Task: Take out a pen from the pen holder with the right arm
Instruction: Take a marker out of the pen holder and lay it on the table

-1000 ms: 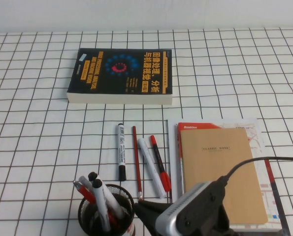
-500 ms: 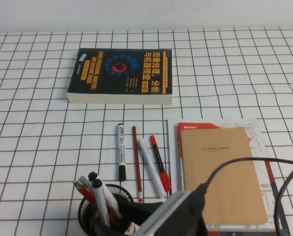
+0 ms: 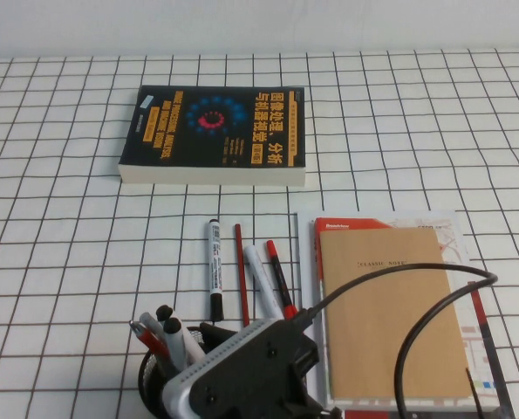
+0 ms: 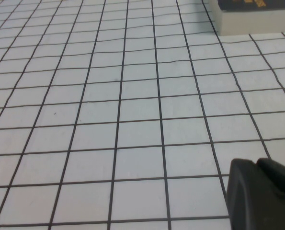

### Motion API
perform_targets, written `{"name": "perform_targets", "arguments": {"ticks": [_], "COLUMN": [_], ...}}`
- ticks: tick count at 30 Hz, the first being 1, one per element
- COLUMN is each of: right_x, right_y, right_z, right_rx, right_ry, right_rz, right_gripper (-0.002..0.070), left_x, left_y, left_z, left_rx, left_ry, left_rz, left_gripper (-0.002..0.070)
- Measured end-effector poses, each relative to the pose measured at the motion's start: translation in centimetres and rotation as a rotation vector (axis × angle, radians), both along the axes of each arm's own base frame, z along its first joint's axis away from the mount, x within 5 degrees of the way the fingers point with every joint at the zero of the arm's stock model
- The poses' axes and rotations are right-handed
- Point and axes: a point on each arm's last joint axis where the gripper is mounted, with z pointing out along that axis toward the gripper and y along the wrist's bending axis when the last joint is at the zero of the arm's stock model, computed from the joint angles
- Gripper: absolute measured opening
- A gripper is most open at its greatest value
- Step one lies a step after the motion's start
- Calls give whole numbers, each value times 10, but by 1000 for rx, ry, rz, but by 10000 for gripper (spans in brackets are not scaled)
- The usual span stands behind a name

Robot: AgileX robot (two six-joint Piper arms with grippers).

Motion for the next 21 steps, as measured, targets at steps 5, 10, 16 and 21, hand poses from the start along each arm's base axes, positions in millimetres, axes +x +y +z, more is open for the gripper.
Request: {"name": "perform_targets", "arguments": {"ticks": [5,10,16,21], "right_x": [4,6,9,14], "right_y": [3,14,17,17], "right_z": [-7,-11,-16,-18], "right_rx": [-20,-24,-36,-35], "right_ry": [-36,-29,-32,-37], "right_rz": [-37,-37,-48,-71], "right_gripper": [352,352,352,352], "left_x": [0,0,0,0], "left_y": [0,0,0,0], "left_z": [0,0,0,0], "left_rx": [0,0,0,0], "left_ry": [0,0,0,0], "left_rz": [0,0,0,0], "left_gripper": [-5,-5,-5,-5]}}
